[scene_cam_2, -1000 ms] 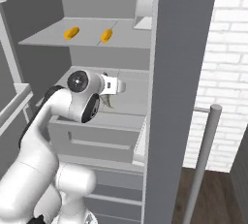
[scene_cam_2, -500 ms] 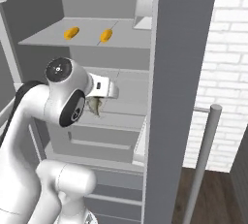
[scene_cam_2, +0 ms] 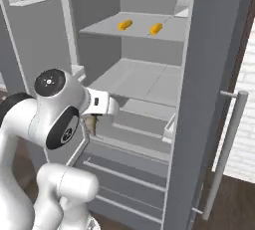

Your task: Place one corn and one fish in each tupperware on the nearby counter, to pack two identical lunches.

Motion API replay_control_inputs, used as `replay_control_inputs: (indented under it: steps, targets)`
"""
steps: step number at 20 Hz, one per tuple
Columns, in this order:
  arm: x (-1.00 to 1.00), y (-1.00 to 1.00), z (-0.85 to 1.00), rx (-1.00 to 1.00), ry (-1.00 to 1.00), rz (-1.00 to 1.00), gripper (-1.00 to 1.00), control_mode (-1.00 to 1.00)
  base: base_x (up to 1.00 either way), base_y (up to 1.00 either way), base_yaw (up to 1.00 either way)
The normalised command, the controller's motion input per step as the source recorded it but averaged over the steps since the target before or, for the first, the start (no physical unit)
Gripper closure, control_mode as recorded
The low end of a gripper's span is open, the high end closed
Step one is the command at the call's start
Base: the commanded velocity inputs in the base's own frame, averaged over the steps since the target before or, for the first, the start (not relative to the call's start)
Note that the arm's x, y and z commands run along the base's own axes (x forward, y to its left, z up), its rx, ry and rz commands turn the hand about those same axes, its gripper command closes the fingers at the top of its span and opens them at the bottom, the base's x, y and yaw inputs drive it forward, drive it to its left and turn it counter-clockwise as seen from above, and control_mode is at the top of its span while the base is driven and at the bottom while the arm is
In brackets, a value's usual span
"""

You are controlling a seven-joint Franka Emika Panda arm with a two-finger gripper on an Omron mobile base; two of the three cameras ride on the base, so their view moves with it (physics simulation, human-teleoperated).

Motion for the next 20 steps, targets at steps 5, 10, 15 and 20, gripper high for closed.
replay_control_inputs:
  steps: [5, 10, 15, 20]
  targets:
    - [0.00, 0.00, 0.00, 0.00, 0.00, 0.00, 1.00, 1.00, -0.87, 0.00, 0.75]
    - [0.00, 0.00, 0.00, 0.00, 0.00, 0.00, 1.00, 1.00, -0.21, 0.82, 0.65]
    - [0.00, 0.00, 0.00, 0.00, 0.00, 0.00, 1.00, 1.00, 0.94, 1.00, 0.30]
    - [0.00, 0.00, 0.00, 0.00, 0.00, 0.00, 1.00, 1.00, 1.00, 0.54, 0.03]
